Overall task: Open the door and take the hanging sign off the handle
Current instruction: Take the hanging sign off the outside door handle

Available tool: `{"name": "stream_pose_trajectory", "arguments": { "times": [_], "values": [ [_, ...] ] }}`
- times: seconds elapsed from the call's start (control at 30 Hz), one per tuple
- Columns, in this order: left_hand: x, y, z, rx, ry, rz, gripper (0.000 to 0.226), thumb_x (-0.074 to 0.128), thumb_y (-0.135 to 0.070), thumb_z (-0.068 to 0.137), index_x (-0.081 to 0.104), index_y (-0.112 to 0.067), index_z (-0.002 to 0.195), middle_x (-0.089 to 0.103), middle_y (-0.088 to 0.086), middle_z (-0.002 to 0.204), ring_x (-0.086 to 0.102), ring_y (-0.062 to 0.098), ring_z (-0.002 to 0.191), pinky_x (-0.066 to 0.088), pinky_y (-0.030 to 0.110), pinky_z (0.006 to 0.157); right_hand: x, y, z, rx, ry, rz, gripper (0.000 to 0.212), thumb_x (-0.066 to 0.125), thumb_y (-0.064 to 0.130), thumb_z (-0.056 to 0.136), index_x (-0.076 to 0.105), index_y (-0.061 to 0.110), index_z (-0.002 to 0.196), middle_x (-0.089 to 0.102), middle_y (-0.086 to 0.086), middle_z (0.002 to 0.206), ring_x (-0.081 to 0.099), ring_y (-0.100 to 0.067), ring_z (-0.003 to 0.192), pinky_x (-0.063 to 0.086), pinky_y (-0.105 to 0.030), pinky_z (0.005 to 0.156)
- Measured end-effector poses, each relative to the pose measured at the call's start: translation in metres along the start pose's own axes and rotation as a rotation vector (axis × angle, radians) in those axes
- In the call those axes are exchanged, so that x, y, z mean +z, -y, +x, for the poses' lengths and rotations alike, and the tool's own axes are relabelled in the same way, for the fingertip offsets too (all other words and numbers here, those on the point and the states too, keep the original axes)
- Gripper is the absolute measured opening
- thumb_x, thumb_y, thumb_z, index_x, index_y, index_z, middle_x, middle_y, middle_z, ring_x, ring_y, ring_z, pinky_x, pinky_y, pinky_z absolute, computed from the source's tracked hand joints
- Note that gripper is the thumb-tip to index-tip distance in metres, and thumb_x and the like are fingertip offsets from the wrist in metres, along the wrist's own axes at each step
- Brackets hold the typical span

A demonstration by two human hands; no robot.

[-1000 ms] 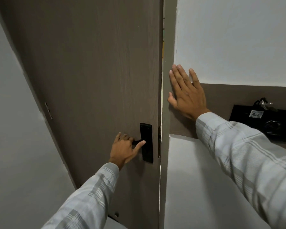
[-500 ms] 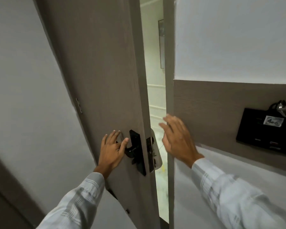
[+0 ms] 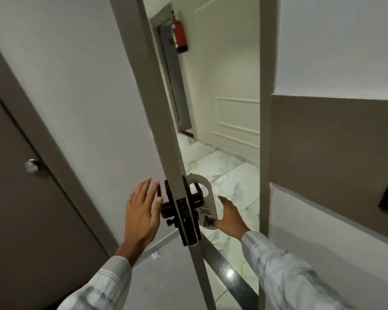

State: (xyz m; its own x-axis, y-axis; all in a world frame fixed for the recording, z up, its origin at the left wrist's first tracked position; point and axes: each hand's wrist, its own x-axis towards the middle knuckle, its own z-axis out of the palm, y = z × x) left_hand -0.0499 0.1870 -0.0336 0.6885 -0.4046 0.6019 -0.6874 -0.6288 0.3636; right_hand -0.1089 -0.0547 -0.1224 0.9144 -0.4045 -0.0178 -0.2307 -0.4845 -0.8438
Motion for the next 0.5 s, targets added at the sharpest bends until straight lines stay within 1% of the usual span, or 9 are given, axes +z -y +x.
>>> {"name": "stream_pose_trajectory", "arguments": {
  "times": [0.07, 0.1, 0.17, 0.2, 0.23, 0.3, 0.37, 0.43, 0.5],
  "values": [
    [-0.012, -0.011, -0.015, 0.01, -0.06, -0.047, 0.07, 0.01, -0.063, 0.096, 0.013, -0.026, 0.155, 0.014, 0.002, 0.165, 0.01, 0.015, 0.152, 0.008, 0.039, 0.123, 0.017, 0.008, 0.004, 0.007, 0.068, 0.021, 0.073, 0.081, 0.028, 0.077, 0.046, 0.013, 0.14, 0.056, -0.011, 0.136, 0.052, -0.029, 0.128, 0.046, -0.044, 0.106],
    [-0.015, -0.019, -0.021, 0.033, -0.084, -0.067, 0.07, 0.012, -0.064, 0.095, 0.006, -0.027, 0.155, 0.008, 0.002, 0.166, 0.008, 0.015, 0.152, 0.004, 0.034, 0.124, 0.025, 0.011, 0.003, 0.01, 0.09, 0.029, 0.059, 0.079, 0.025, 0.078, 0.054, 0.014, 0.13, 0.064, -0.01, 0.127, 0.06, -0.029, 0.118, 0.051, -0.043, 0.1],
    [-0.021, -0.033, -0.032, 0.09, -0.121, -0.072, 0.074, 0.014, -0.064, 0.095, 0.001, -0.024, 0.155, 0.003, 0.003, 0.166, 0.007, 0.018, 0.152, 0.002, 0.032, 0.124, 0.043, 0.017, 0.003, 0.015, 0.078, 0.003, 0.033, 0.07, 0.017, 0.083, 0.065, 0.014, 0.116, 0.071, -0.01, 0.115, 0.066, -0.03, 0.105, 0.056, -0.043, 0.092],
    [-0.021, -0.039, -0.036, 0.112, -0.127, -0.073, 0.075, 0.015, -0.065, 0.095, 0.001, -0.023, 0.155, 0.001, 0.002, 0.166, 0.006, 0.019, 0.153, 0.002, 0.033, 0.124, 0.047, 0.019, 0.003, 0.028, 0.036, -0.015, 0.026, 0.064, 0.014, 0.085, 0.068, 0.014, 0.11, 0.073, -0.011, 0.111, 0.067, -0.032, 0.102, 0.057, -0.042, 0.089],
    [-0.022, -0.043, -0.04, 0.113, -0.128, -0.067, 0.077, 0.015, -0.065, 0.095, 0.001, -0.021, 0.156, -0.001, 0.0, 0.166, 0.005, 0.02, 0.153, 0.002, 0.034, 0.124, 0.05, 0.023, 0.003, 0.03, -0.009, -0.022, 0.021, 0.061, 0.012, 0.087, 0.07, 0.014, 0.105, 0.073, -0.011, 0.107, 0.067, -0.033, 0.099, 0.057, -0.041, 0.085],
    [-0.027, -0.041, -0.046, 0.082, -0.133, -0.048, 0.079, 0.016, -0.067, 0.094, 0.001, -0.019, 0.156, -0.004, -0.002, 0.166, 0.002, 0.018, 0.153, 0.001, 0.037, 0.124, 0.054, 0.035, 0.003, 0.015, -0.099, -0.001, 0.012, 0.06, 0.015, 0.089, 0.07, 0.015, 0.095, 0.073, -0.009, 0.097, 0.067, -0.033, 0.092, 0.056, -0.035, 0.076],
    [-0.033, -0.036, -0.048, 0.062, -0.129, -0.029, 0.081, 0.017, -0.068, 0.093, 0.0, -0.02, 0.156, -0.005, -0.001, 0.166, 0.001, 0.016, 0.153, 0.0, 0.039, 0.124, 0.052, 0.048, 0.003, -0.006, -0.169, 0.029, 0.01, 0.061, 0.019, 0.09, 0.069, 0.014, 0.092, 0.071, -0.008, 0.092, 0.065, -0.029, 0.083, 0.051, -0.031, 0.07],
    [-0.039, -0.033, -0.05, 0.063, -0.134, -0.019, 0.079, 0.019, -0.069, 0.093, -0.001, -0.025, 0.155, -0.007, -0.005, 0.166, 0.001, 0.013, 0.152, -0.001, 0.04, 0.124, 0.047, 0.059, 0.002, -0.036, -0.229, 0.039, 0.01, 0.062, 0.017, 0.09, 0.069, 0.011, 0.091, 0.071, -0.007, 0.09, 0.062, -0.026, 0.08, 0.046, -0.028, 0.068],
    [-0.046, -0.031, -0.052, 0.061, -0.142, -0.036, 0.076, 0.021, -0.068, 0.093, -0.003, -0.03, 0.155, -0.008, -0.014, 0.164, 0.002, 0.011, 0.152, 0.002, 0.043, 0.124, 0.042, 0.065, -0.007, -0.067, -0.301, 0.044, 0.007, 0.063, 0.011, 0.088, 0.067, 0.008, 0.084, 0.068, -0.005, 0.086, 0.062, -0.025, 0.079, 0.044, -0.027, 0.066]
  ]
}}
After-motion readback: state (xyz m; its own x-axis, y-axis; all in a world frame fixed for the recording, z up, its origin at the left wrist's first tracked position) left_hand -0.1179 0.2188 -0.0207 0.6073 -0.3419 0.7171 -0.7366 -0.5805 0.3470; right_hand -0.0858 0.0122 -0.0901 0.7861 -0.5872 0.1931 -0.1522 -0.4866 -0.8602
